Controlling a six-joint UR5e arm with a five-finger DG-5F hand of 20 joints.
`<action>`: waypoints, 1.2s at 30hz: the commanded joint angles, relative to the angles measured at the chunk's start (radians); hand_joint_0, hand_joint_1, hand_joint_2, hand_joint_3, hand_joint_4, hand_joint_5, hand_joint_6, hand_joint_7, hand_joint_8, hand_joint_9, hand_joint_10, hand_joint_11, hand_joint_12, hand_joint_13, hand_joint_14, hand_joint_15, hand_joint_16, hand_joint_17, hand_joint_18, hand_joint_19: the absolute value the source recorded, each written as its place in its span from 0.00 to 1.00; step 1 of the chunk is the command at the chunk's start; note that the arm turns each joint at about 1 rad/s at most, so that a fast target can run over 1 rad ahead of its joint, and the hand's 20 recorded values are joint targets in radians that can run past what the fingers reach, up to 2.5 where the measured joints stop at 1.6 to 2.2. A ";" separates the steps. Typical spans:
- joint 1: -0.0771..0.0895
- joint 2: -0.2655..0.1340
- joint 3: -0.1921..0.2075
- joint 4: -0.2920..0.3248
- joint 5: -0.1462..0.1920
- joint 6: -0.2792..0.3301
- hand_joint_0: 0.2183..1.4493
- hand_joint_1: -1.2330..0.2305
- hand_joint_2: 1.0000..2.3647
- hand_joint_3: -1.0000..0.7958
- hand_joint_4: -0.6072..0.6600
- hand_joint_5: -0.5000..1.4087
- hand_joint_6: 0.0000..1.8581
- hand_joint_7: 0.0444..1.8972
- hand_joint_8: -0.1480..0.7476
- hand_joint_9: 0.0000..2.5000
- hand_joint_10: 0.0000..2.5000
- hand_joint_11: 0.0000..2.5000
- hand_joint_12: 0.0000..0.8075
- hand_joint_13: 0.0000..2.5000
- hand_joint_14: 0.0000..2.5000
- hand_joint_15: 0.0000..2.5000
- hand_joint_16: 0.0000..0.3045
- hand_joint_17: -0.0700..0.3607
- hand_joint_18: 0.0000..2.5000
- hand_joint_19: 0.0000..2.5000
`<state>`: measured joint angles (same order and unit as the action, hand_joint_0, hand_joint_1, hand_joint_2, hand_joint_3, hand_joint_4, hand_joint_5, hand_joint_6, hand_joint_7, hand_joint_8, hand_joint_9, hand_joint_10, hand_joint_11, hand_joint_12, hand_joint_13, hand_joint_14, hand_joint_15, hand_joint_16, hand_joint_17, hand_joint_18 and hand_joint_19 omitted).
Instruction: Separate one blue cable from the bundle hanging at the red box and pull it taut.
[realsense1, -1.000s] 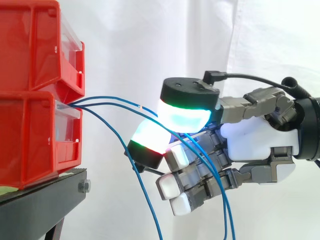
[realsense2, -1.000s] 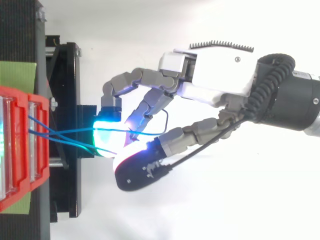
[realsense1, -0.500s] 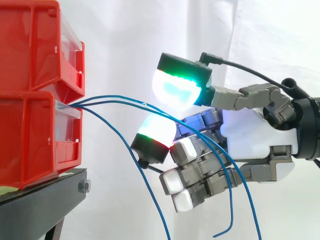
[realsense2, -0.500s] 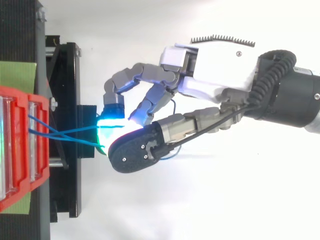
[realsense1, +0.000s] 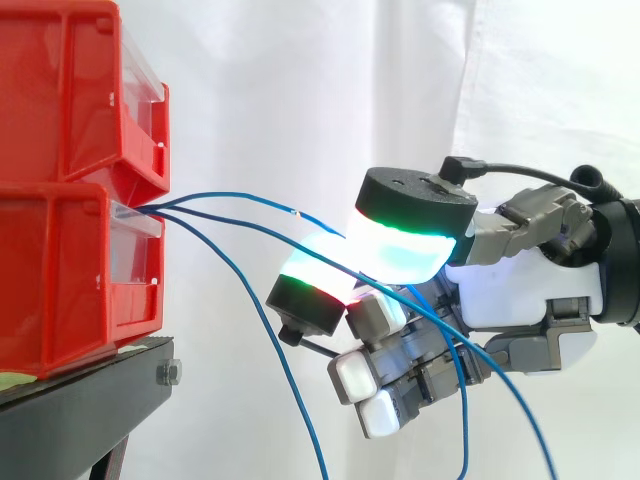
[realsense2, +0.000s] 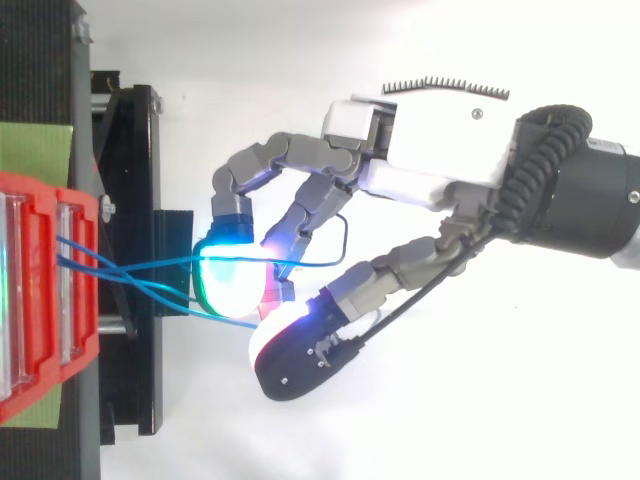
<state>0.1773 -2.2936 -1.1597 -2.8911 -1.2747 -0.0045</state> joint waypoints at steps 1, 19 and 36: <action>-0.001 0.000 0.000 0.000 0.000 0.001 0.27 0.16 0.00 0.28 0.62 0.18 0.50 0.63 0.59 0.39 0.01 0.32 0.48 0.38 0.01 0.24 0.15 0.41 0.34 0.21; -0.004 0.039 0.002 -0.066 -0.031 0.004 0.32 0.44 0.01 0.41 0.68 0.19 0.47 0.71 0.63 0.44 0.01 0.31 0.50 0.39 0.01 0.23 0.16 0.41 0.35 0.24; -0.007 0.063 0.002 -0.076 -0.028 -0.019 0.29 0.56 0.00 0.28 0.66 0.18 0.48 0.61 0.62 0.43 0.01 0.32 0.51 0.38 0.01 0.24 0.17 0.43 0.34 0.25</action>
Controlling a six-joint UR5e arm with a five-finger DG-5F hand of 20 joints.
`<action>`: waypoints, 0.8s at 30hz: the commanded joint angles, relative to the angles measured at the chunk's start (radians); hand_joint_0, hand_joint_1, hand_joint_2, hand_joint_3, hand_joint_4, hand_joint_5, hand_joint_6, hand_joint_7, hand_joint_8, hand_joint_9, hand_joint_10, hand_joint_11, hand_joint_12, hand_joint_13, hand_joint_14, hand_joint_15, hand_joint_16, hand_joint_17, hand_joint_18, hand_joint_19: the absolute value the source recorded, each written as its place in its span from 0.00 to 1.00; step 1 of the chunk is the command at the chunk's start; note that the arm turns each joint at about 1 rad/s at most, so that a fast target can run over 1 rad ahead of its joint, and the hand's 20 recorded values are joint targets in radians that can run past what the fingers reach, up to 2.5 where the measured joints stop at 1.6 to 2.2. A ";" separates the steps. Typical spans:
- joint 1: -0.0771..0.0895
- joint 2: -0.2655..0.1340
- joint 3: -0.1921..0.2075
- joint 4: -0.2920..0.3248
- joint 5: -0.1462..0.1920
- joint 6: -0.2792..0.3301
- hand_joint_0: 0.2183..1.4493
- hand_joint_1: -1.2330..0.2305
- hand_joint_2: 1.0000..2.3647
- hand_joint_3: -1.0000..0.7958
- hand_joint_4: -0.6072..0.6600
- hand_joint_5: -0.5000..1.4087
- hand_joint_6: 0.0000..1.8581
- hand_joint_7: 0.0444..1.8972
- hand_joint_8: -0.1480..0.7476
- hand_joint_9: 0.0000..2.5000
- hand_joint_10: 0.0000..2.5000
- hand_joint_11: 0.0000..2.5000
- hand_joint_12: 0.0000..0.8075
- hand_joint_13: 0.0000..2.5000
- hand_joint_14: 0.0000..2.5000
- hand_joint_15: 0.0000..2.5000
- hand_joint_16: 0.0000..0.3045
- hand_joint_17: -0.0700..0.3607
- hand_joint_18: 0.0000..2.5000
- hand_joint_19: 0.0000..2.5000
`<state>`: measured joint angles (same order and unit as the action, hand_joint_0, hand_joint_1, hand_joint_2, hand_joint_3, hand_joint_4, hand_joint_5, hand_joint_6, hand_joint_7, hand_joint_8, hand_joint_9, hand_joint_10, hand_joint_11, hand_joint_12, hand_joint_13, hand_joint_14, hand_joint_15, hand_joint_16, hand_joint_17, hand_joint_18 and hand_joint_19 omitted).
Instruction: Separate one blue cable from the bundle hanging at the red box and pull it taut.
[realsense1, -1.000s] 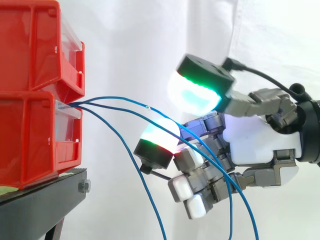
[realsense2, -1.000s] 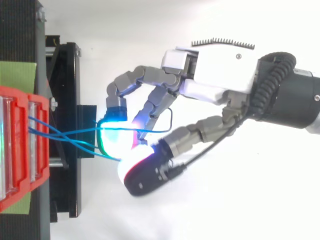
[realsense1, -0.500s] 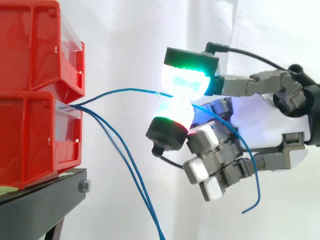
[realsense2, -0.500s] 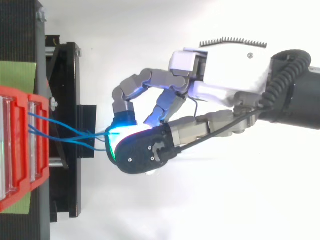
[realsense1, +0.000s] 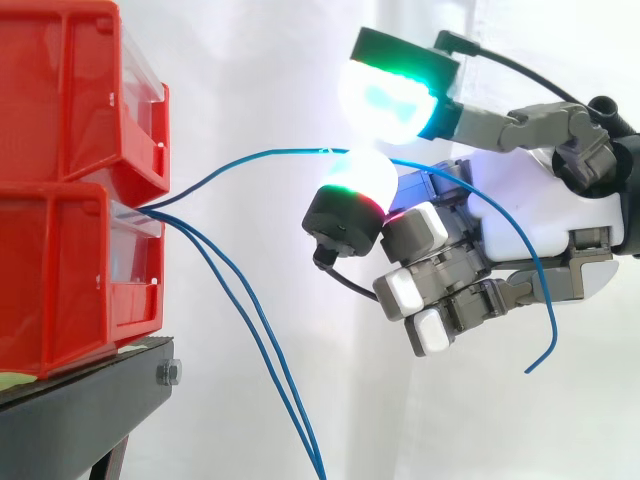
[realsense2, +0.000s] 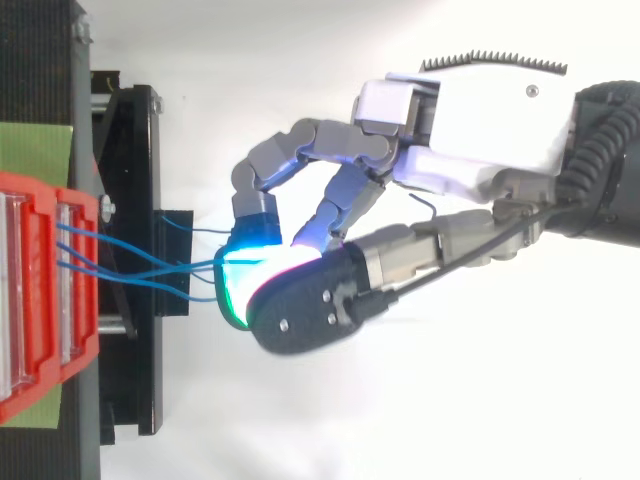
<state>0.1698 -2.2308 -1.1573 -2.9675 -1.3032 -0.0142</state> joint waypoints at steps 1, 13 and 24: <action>-0.001 -0.001 -0.001 -0.001 0.002 -0.010 0.32 0.60 0.00 0.28 0.65 0.17 0.47 0.60 0.61 0.43 0.01 0.32 0.50 0.38 0.01 0.24 0.16 0.42 0.34 0.25; -0.001 0.000 -0.001 -0.001 0.030 -0.015 0.32 0.35 0.01 0.52 0.66 0.17 0.49 0.64 0.66 0.42 0.01 0.35 0.55 0.39 0.01 0.23 0.19 0.46 0.36 0.22; -0.001 -0.001 -0.004 -0.004 0.041 -0.024 0.36 0.31 0.01 0.38 0.65 0.16 0.50 0.59 0.59 0.39 0.01 0.35 0.50 0.36 0.01 0.24 0.16 0.42 0.32 0.23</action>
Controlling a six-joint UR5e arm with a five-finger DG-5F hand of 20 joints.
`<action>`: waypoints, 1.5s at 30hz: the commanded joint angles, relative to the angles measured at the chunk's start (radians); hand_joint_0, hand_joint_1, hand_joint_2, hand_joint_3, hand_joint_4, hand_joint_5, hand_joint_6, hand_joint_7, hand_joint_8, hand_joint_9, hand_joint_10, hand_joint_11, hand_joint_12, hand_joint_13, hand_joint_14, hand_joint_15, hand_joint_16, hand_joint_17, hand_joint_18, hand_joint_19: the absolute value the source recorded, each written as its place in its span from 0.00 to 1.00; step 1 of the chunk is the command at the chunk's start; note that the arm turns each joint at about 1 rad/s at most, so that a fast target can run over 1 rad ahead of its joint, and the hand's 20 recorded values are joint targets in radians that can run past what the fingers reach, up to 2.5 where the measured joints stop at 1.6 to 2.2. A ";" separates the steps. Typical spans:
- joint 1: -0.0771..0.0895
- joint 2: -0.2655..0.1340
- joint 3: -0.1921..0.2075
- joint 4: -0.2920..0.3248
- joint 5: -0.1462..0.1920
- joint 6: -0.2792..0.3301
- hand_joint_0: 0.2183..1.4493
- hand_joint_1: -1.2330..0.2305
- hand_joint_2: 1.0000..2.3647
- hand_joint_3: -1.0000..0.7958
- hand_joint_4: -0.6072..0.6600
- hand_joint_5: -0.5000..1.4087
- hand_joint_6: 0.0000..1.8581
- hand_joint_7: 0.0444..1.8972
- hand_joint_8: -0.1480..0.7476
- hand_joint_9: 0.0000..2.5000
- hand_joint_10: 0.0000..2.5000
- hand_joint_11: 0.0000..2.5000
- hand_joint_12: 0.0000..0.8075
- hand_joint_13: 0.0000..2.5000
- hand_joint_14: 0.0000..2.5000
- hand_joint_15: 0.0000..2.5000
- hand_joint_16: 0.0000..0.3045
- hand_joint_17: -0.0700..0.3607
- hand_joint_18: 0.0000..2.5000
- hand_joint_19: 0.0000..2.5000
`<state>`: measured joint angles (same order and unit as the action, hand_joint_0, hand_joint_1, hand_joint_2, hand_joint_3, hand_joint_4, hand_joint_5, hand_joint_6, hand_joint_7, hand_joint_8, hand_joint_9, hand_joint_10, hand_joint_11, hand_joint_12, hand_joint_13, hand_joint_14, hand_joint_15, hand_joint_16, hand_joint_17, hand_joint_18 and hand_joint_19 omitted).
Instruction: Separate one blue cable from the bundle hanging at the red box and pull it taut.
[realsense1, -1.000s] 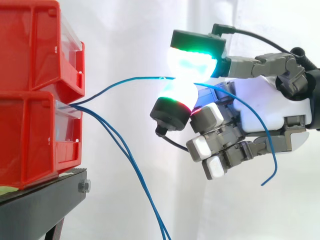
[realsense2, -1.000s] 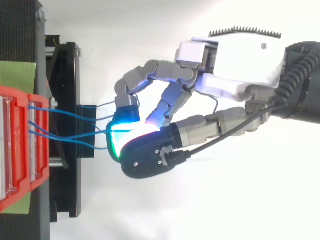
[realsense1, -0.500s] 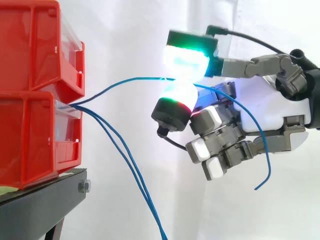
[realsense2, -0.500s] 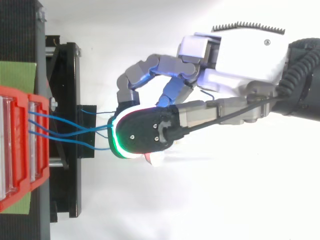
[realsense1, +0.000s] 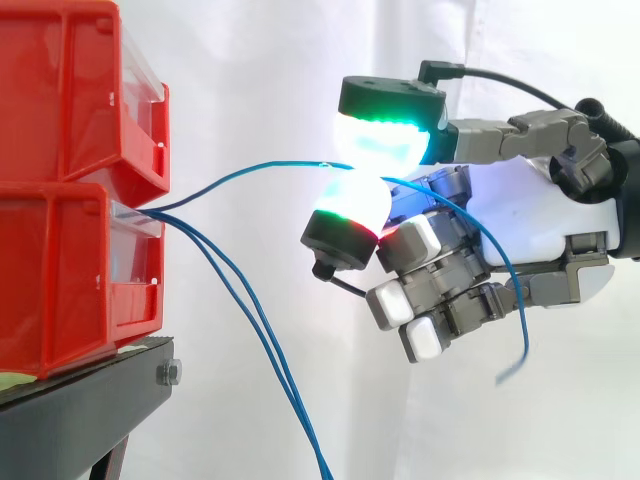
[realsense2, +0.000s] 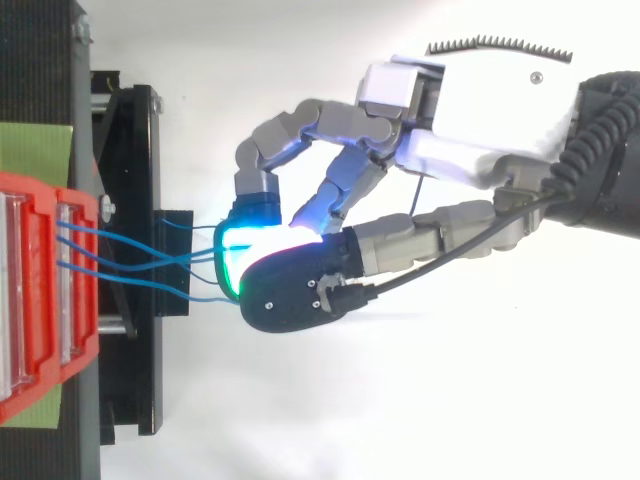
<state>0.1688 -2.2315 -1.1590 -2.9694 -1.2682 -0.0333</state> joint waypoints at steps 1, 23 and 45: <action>0.000 0.000 -0.005 0.001 0.006 -0.007 0.35 0.31 0.01 0.35 0.66 0.16 0.50 0.59 0.60 0.39 0.01 0.35 0.50 0.36 0.01 0.24 0.16 0.42 0.32 0.23; 0.001 -0.002 -0.050 0.050 0.046 -0.037 0.32 0.38 0.01 0.48 0.66 0.17 0.50 0.60 0.65 0.43 0.01 0.36 0.53 0.39 0.01 0.24 0.18 0.44 0.35 0.23; -0.002 -0.002 -0.057 0.046 0.061 -0.039 0.32 0.45 0.01 0.44 0.66 0.17 0.48 0.63 0.64 0.43 0.01 0.36 0.52 0.38 0.01 0.24 0.17 0.43 0.34 0.23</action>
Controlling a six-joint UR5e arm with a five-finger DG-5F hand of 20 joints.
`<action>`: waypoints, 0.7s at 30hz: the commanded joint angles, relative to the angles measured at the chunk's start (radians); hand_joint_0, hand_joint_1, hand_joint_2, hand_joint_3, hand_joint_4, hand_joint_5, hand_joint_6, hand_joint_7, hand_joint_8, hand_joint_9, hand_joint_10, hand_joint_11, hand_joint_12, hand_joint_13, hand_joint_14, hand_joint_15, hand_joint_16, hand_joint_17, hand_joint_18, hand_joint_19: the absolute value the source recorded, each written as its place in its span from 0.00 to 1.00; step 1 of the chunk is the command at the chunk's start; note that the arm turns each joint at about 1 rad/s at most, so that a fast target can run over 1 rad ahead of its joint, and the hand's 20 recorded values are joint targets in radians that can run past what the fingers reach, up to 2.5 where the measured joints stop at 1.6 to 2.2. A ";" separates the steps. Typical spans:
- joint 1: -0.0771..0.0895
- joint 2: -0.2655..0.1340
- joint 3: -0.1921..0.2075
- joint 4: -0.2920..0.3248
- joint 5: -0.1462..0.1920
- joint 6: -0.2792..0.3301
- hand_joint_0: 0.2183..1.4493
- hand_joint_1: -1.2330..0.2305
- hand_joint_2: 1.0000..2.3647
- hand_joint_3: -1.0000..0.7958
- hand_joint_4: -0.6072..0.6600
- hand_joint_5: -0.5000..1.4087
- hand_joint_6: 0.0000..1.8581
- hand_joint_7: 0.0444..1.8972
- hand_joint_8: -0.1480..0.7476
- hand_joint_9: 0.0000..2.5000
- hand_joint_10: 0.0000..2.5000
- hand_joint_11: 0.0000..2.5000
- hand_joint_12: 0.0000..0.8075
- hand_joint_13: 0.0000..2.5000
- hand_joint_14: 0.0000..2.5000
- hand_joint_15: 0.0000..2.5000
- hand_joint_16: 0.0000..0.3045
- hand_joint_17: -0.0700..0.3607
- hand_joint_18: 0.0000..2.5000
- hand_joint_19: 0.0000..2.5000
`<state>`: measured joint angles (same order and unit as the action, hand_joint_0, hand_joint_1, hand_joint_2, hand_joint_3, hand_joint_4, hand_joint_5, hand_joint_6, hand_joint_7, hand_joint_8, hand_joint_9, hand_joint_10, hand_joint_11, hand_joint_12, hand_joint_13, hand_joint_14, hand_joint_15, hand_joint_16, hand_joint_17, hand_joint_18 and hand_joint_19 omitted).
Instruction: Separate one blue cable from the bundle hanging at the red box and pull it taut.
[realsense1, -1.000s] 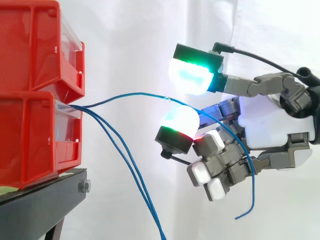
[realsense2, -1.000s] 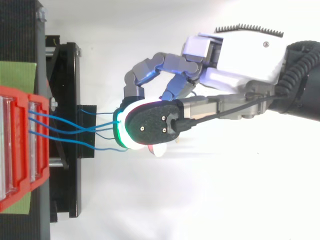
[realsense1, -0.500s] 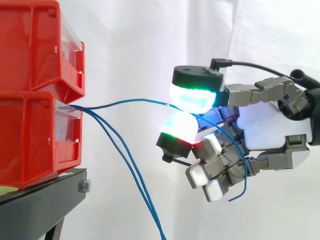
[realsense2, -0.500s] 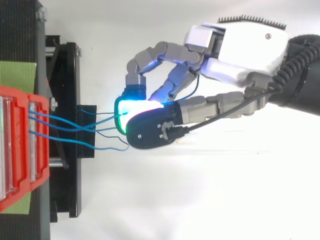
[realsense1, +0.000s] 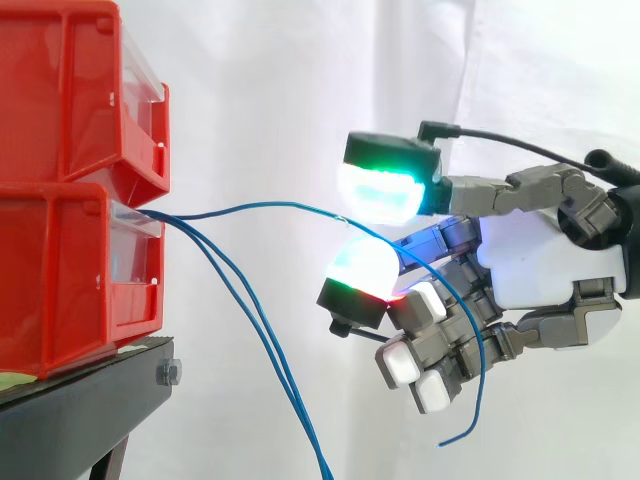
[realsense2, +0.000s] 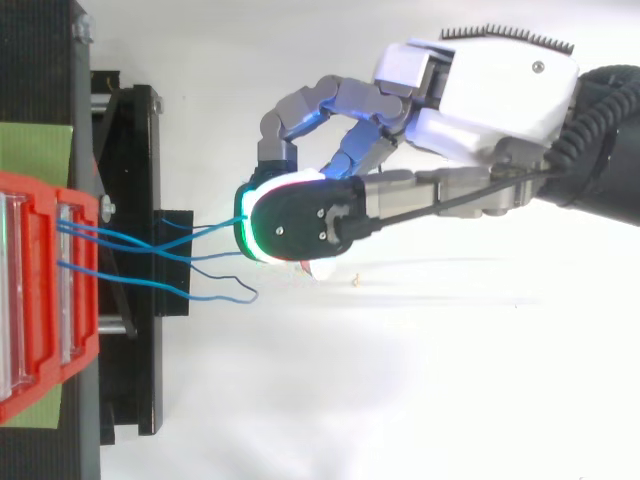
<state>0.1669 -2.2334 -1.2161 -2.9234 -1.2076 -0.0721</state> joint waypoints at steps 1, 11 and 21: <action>-0.001 0.000 0.000 0.000 0.000 0.000 0.31 0.42 0.01 0.46 0.67 0.17 0.48 0.63 0.65 0.43 0.01 0.36 0.53 0.39 0.01 0.24 0.18 0.44 0.35 0.23; -0.006 0.001 0.000 -0.002 -0.001 0.006 0.36 0.31 0.01 0.46 0.60 0.16 0.50 0.60 0.60 0.40 0.01 0.39 0.50 0.36 0.01 0.24 0.16 0.42 0.33 0.23; -0.007 0.000 0.000 0.001 -0.004 0.008 0.40 0.29 0.00 0.30 0.60 0.16 0.51 0.58 0.58 0.39 0.01 0.38 0.49 0.35 0.01 0.24 0.16 0.42 0.32 0.23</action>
<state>0.1598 -2.2322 -1.2164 -2.9234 -1.2114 -0.0646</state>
